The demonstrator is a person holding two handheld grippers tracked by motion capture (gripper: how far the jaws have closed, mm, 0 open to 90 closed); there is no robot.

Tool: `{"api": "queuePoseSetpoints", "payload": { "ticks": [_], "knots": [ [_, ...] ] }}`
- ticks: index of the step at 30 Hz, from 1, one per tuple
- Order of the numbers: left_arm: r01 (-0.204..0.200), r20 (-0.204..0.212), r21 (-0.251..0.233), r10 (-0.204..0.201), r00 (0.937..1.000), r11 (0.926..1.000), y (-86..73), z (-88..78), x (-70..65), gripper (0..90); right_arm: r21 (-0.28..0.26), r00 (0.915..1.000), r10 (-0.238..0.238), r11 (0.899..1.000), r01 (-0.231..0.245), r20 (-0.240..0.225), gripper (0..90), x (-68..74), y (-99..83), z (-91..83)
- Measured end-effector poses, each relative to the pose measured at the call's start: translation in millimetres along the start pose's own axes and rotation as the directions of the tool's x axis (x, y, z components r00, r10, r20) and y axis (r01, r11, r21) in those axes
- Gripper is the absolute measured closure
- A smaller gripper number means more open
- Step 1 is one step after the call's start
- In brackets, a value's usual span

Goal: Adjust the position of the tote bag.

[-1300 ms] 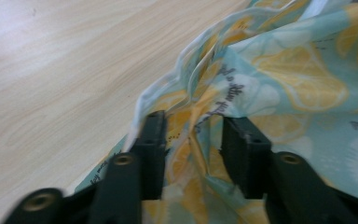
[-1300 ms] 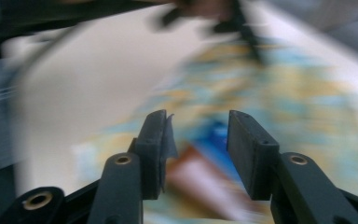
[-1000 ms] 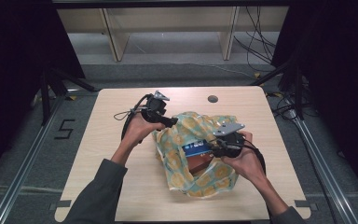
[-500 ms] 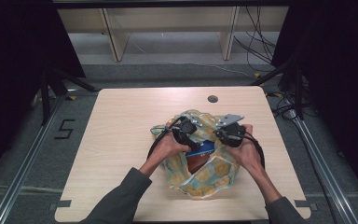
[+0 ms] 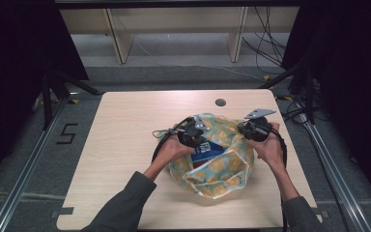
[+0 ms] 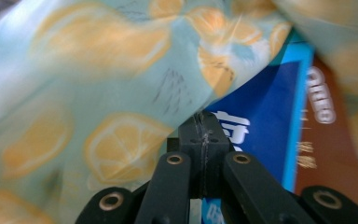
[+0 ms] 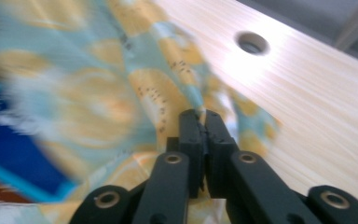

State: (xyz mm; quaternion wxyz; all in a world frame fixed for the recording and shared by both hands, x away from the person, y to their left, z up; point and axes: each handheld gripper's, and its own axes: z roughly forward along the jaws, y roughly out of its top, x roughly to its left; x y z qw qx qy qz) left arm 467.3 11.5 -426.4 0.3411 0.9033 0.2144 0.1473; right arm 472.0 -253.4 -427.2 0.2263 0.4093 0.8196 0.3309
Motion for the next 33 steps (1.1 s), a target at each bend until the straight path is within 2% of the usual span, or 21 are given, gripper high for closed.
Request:
{"api": "queuePoseSetpoints", "payload": {
  "ticks": [2, 4, 5, 6, 8, 9, 10, 11, 12, 13, 14, 15, 17, 19, 20, 22, 23, 24, 27, 30, 33],
  "knots": [
    [0.015, 0.015, -0.024, -0.014, 0.9998, 0.9996, -1.8, -8.8, 6.4, 90.0, 0.020, 0.9986, 0.048, 0.999, -0.048, 0.024, 90.0, -19.2, -9.4, 6.2],
    [0.051, 0.026, -0.053, -0.049, 0.9984, 0.9973, -4.2, -15.2, 15.1, 90.0, 0.059, 0.9972, 0.064, 0.996, -0.066, 0.040, 90.0, -33.2, -20.5, 14.2],
    [0.057, 0.028, -0.062, -0.056, 0.9981, 0.9964, -4.8, -15.9, 18.5, 90.0, 0.075, 0.9941, 0.105, 0.991, -0.107, 0.025, 90.0, -36.4, -26.3, 18.6],
    [0.085, 0.032, -0.072, -0.083, 0.9961, 0.9938, -5.0, -15.0, 21.8, 90.0, 0.082, 0.9954, 0.094, 0.992, -0.095, 0.018, 90.0, -39.6, -31.3, 23.7],
    [0.105, 0.041, -0.083, -0.102, 0.9940, 0.9910, -3.0, -11.7, 27.3, 90.0, 0.109, 0.9961, 0.088, 0.990, -0.087, -0.001, 90.0, -40.4, -41.1, 36.5],
    [0.111, 0.037, -0.092, -0.108, 0.9934, 0.9895, -0.8, -10.3, 30.5, 90.0, 0.140, 0.9950, 0.100, 0.985, -0.099, -0.001, 90.0, -39.1, -42.3, 38.5],
    [0.140, 0.043, -0.101, -0.136, 0.9898, 0.9850, 1.1, -8.9, 33.1, 90.0, 0.111, 0.9925, 0.122, 0.986, -0.122, 0.006, 89.5, -36.5, -45.3, 44.2],
    [0.142, 0.034, -0.110, -0.139, 0.9898, 0.9838, 3.2, -7.4, 36.5, 90.0, 0.138, 0.9927, 0.120, 0.983, -0.120, 0.004, 86.8, -36.6, -45.6, 44.2],
    [0.158, 0.024, -0.104, -0.156, 0.9874, 0.9819, 5.1, -6.0, 38.2, 90.0, 0.145, 0.9887, 0.150, 0.978, -0.148, -0.002, 81.3, -35.4, -46.0, 44.2],
    [0.161, 0.023, -0.097, -0.159, 0.9869, 0.9821, 7.0, -5.1, 40.9, 90.0, 0.153, 0.9913, 0.131, 0.980, -0.131, 0.013, 73.7, -38.1, -45.3, 40.9],
    [0.186, 0.028, -0.108, -0.184, 0.9826, 0.9766, 8.6, -4.4, 45.3, 90.0, 0.134, 0.9938, 0.109, 0.985, -0.111, 0.022, 72.7, -39.9, -43.1, 36.9],
    [0.207, 0.034, -0.111, -0.205, 0.9782, 0.9720, 8.5, -4.1, 46.5, 89.9, 0.096, 0.9932, 0.114, 0.989, -0.116, 0.022, 72.1, -39.4, -36.0, 21.6],
    [0.221, 0.030, -0.110, -0.219, 0.9753, 0.9692, 7.7, -3.4, 50.3, 89.9, 0.038, 0.9926, 0.120, 0.992, -0.120, 0.019, 70.5, -36.6, -27.5, 3.9],
    [0.241, 0.026, -0.098, -0.240, 0.9705, 0.9655, 5.8, -1.2, 55.5, 89.8, -0.043, 0.9948, 0.101, 0.994, -0.102, -0.014, 69.7, -31.3, -16.7, -14.6],
    [0.255, 0.032, -0.101, -0.253, 0.9669, 0.9616, 4.4, 0.6, 58.7, 89.8, -0.070, 0.9925, 0.112, 0.991, -0.115, -0.050, 69.2, -25.1, -10.5, -24.8],
    [0.291, 0.025, -0.091, -0.290, 0.9567, 0.9523, 2.2, 5.2, 62.6, 89.7, -0.104, 0.9895, 0.090, 0.989, -0.102, -0.113, 68.5, -12.4, -2.3, -36.2],
    [0.293, 0.028, -0.091, -0.292, 0.9561, 0.9518, 1.6, 7.5, 63.9, 89.7, -0.139, 0.9837, 0.047, 0.988, -0.071, -0.174, 68.4, 1.4, 1.9, -39.7],
    [0.300, 0.024, -0.089, -0.299, 0.9539, 0.9498, 1.6, 8.4, 63.9, 89.7, -0.128, 0.9741, 0.020, 0.991, -0.050, -0.225, 68.4, 11.3, 4.1, -41.3],
    [0.293, 0.030, -0.091, -0.292, 0.9561, 0.9517, 2.0, 9.8, 65.0, 89.7, -0.073, 0.9530, -0.049, 0.997, 0.028, -0.299, 71.8, 39.1, 7.9, -38.0],
    [0.292, 0.021, -0.075, -0.292, 0.9563, 0.9533, 1.7, 11.6, 67.2, 89.7, -0.057, 0.9440, -0.092, 0.995, 0.078, -0.317, 81.1, 52.0, 11.4, -26.0],
    [0.303, 0.022, -0.078, -0.302, 0.9530, 0.9498, 0.6, 13.5, 69.5, 89.7, 0.019, 0.9371, -0.089, 0.995, 0.102, -0.337, 88.5, 64.7, 6.4, -8.2]
  ]
}}
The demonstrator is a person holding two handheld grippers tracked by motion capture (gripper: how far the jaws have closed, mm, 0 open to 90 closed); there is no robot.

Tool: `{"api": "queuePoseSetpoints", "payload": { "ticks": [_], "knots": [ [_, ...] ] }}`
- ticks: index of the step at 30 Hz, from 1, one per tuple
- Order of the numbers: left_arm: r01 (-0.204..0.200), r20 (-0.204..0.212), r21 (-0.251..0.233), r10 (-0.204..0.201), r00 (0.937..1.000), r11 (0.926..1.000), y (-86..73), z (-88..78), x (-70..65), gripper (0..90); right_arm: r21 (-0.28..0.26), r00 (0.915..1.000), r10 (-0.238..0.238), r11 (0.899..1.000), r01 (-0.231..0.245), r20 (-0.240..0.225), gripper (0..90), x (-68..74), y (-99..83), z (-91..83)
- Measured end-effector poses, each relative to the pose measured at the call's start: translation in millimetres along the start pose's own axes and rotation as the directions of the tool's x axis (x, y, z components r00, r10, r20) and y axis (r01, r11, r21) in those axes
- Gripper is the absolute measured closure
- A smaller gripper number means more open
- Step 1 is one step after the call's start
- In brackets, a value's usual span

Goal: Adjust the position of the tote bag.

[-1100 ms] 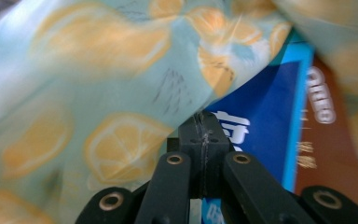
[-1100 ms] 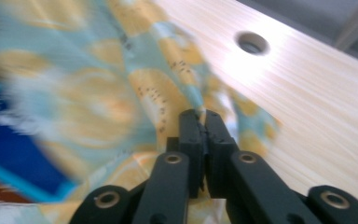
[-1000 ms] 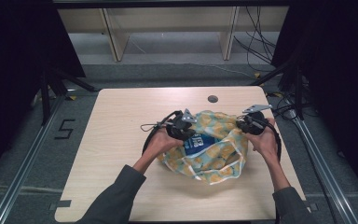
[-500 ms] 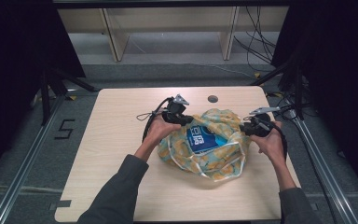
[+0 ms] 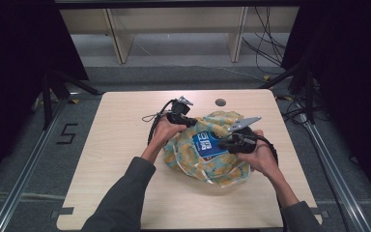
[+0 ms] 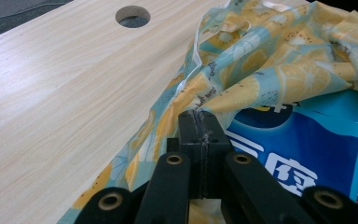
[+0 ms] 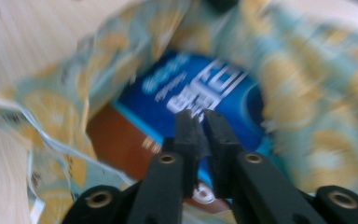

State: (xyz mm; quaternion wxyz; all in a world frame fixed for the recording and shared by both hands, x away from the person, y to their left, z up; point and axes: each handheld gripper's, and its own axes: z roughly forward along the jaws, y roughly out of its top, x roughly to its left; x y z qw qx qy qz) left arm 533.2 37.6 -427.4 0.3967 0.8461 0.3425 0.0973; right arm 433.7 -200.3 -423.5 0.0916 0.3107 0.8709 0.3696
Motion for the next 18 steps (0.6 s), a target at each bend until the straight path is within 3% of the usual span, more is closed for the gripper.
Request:
{"api": "queuePoseSetpoints", "payload": {
  "ticks": [2, 4, 6, 7, 10, 13, 14, 15, 17, 18],
  "knots": [
    [-0.007, -0.006, 0.010, 0.007, 1.0000, 0.9999, -0.1, 0.2, 1.3, 89.7, 0.039, 0.9988, -0.044, 0.998, 0.045, -0.020, 90.0, 5.1, -6.1, 7.0],
    [-0.002, -0.006, 0.008, 0.002, 1.0000, 1.0000, -0.4, 0.3, 3.3, 89.7, 0.117, 0.9965, -0.052, 0.991, 0.059, -0.065, 90.0, 15.9, -14.0, 3.3],
    [0.006, -0.009, 0.019, -0.006, 0.9999, 0.9998, -0.8, -0.6, 6.0, 89.7, 0.118, 0.9921, -0.089, 0.988, 0.099, -0.088, 90.0, 22.2, -23.3, 1.9],
    [0.023, -0.012, 0.006, -0.023, 0.9997, 0.9997, -1.0, 0.4, 6.2, 89.7, 0.131, 0.9931, -0.077, 0.987, 0.089, -0.088, 90.0, 26.5, -29.2, -1.0],
    [0.026, -0.021, 0.021, -0.025, 0.9995, 0.9994, -0.8, 0.4, 10.1, 89.7, 0.199, 0.9924, -0.072, 0.976, 0.091, -0.100, 90.0, 33.2, -47.1, -5.0],
    [0.040, -0.044, 0.045, -0.038, 0.9983, 0.9982, -3.7, 4.0, 16.0, 89.7, 0.229, 0.9875, -0.087, 0.967, 0.116, -0.131, 90.0, 34.6, -64.0, -1.2],
    [0.062, -0.040, 0.033, -0.061, 0.9974, 0.9975, -5.6, 7.3, 17.4, 89.7, 0.252, 0.9883, -0.068, 0.962, 0.101, -0.136, 90.0, 36.8, -68.3, -0.4],
    [0.047, -0.041, 0.053, -0.045, 0.9982, 0.9975, -6.1, 8.2, 18.5, 89.7, 0.272, 0.9876, -0.052, 0.958, 0.091, -0.148, 90.0, 38.5, -71.4, 0.6],
    [0.045, -0.052, 0.052, -0.042, 0.9977, 0.9976, -6.5, 9.0, 16.0, 89.5, 0.283, 0.9877, -0.050, 0.955, 0.091, -0.148, 90.0, 39.0, -72.9, 1.7],
    [0.049, -0.050, 0.045, -0.047, 0.9977, 0.9978, -6.2, 8.2, 15.8, 89.2, 0.271, 0.9876, -0.055, 0.958, 0.094, -0.147, 90.0, 39.1, -71.3, 0.6]
  ]
}}
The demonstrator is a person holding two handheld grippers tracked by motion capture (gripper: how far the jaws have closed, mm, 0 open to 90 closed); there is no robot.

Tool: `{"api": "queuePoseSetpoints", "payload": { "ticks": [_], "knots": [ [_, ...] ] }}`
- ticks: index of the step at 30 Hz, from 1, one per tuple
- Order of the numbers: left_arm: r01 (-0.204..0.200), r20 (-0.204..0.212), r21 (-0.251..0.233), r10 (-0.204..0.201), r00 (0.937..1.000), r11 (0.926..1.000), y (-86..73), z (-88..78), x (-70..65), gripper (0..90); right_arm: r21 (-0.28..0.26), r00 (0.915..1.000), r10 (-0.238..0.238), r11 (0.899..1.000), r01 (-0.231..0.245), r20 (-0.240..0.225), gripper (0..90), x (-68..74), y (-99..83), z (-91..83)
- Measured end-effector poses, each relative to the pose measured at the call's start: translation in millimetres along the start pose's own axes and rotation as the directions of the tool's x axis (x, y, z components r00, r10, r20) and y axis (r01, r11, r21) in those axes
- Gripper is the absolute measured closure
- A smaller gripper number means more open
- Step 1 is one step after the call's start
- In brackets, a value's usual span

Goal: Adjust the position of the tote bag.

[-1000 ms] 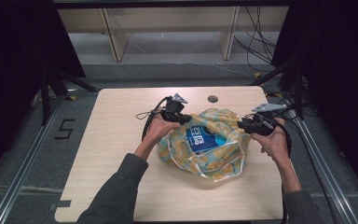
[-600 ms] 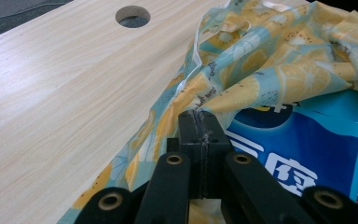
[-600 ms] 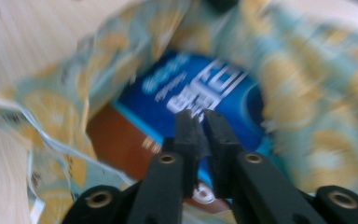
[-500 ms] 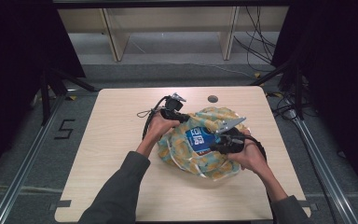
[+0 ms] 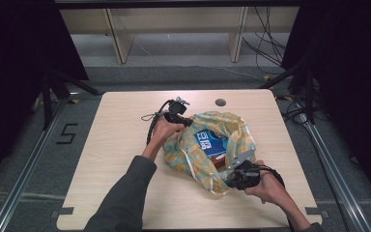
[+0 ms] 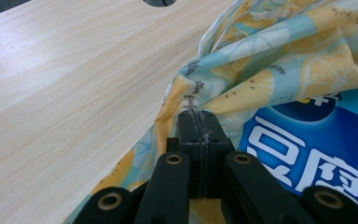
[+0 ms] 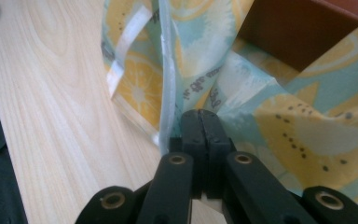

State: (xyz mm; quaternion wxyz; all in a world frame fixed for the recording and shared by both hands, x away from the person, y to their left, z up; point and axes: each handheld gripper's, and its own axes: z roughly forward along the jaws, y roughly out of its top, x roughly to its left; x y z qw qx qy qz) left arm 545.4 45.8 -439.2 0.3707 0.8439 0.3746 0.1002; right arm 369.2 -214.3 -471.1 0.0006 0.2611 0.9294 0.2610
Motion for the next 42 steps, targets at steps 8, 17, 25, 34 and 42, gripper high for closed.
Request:
{"api": "queuePoseSetpoints", "payload": {
  "ticks": [8, 17, 25, 34, 42],
  "knots": [
    [-0.076, 0.029, -0.027, 0.077, 0.9966, 0.9968, 7.7, -26.2, -17.1, 75.2, -0.345, 0.9917, 0.031, 0.939, 0.014, 0.125, 85.1, -7.9, 23.0, -57.9],
    [-0.080, 0.022, -0.067, 0.081, 0.9964, 0.9946, 3.3, -48.4, -22.8, 65.5, -0.276, 0.9314, 0.144, 0.960, -0.049, 0.334, 87.5, -50.6, 25.2, -46.1],
    [-0.058, 0.050, -0.095, 0.063, 0.9968, 0.9938, -9.9, -49.5, -19.9, 60.5, -0.232, 0.9008, 0.207, 0.965, -0.123, 0.382, 87.1, -72.7, -12.1, -45.5],
    [-0.063, 0.083, -0.174, 0.078, 0.9935, 0.9828, -24.9, -80.4, -43.7, 42.0, -0.388, 0.9323, 0.228, 0.915, -0.107, 0.281, 76.6, -50.5, 0.4, -73.3],
    [-0.088, 0.057, -0.208, 0.102, 0.9932, 0.9742, -48.7, -106.9, -57.8, 35.1, -0.449, 0.9391, 0.238, 0.887, -0.107, 0.248, 64.5, -37.5, 0.0, -81.3]
  ]
}}
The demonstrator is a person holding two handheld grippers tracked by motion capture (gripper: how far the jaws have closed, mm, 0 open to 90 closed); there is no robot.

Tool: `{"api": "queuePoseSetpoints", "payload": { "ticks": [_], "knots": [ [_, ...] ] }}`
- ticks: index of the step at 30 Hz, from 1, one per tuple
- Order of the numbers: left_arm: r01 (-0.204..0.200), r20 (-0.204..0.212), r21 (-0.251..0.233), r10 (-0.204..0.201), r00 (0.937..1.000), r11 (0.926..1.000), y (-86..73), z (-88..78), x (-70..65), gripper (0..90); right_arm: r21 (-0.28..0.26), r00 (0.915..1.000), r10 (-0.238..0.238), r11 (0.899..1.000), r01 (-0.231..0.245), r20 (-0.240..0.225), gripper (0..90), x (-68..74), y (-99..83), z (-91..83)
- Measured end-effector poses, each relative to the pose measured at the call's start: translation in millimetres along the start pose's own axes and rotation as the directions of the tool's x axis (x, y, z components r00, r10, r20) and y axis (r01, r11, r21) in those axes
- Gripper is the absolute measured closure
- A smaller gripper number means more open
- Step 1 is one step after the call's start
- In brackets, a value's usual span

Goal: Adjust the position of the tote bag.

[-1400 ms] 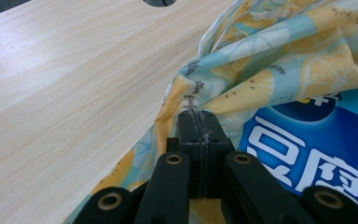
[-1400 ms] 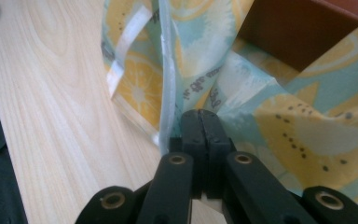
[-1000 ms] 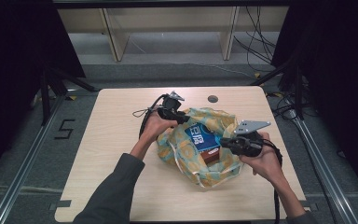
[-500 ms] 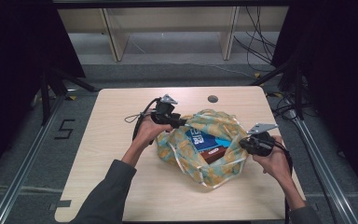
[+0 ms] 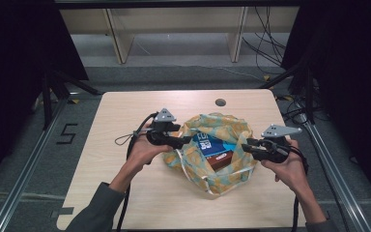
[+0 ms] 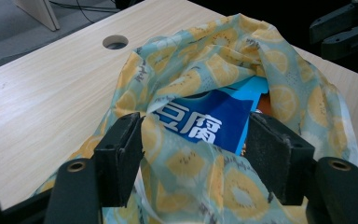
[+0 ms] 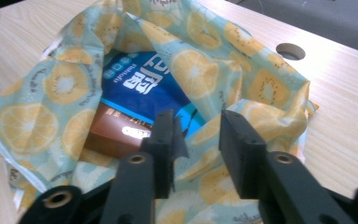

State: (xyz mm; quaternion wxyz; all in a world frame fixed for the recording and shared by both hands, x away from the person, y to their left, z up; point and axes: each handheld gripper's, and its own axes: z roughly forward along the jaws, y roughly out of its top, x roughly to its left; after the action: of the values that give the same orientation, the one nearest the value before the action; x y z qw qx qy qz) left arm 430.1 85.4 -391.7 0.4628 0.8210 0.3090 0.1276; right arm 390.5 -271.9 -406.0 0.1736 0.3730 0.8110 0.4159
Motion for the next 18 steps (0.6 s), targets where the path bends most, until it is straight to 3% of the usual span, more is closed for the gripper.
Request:
{"api": "queuePoseSetpoints", "payload": {
  "ticks": [2, 7, 8, 12, 15, 18],
  "knots": [
    [0.026, 0.001, -0.027, -0.026, 0.9997, 0.9993, -8.2, -3.0, -3.3, 34.2, 0.006, 1.0000, -0.001, 1.000, 0.001, 0.000, 62.2, -2.5, -1.6, -1.6],
    [0.079, -0.002, -0.023, -0.079, 0.9969, 0.9966, -28.7, -5.9, -12.0, 29.8, 0.005, 0.9997, 0.023, 1.000, -0.023, 0.012, 57.0, -4.2, -10.3, -5.2],
    [0.074, -0.009, -0.025, -0.074, 0.9972, 0.9969, -32.3, -6.8, -14.1, 28.6, -0.006, 0.9998, 0.008, 1.000, -0.008, 0.020, 55.8, -6.1, -12.2, -4.9],
    [0.077, -0.001, -0.029, -0.077, 0.9970, 0.9966, -47.7, -12.2, -22.4, 22.4, 0.002, 0.9986, 0.045, 0.999, -0.045, 0.029, 51.3, -4.5, -18.2, -7.4],
    [0.065, 0.014, -0.030, -0.065, 0.9978, 0.9974, -58.0, -18.6, -29.0, 19.6, -0.005, 0.9985, 0.044, 0.999, -0.044, 0.033, 49.1, -3.9, -21.6, -7.0],
    [0.063, 0.003, -0.039, -0.063, 0.9980, 0.9973, -67.0, -26.2, -34.9, 18.4, 0.008, 0.9984, 0.041, 0.999, -0.041, 0.038, 46.7, -3.5, -24.1, -8.1]
  ]
}}
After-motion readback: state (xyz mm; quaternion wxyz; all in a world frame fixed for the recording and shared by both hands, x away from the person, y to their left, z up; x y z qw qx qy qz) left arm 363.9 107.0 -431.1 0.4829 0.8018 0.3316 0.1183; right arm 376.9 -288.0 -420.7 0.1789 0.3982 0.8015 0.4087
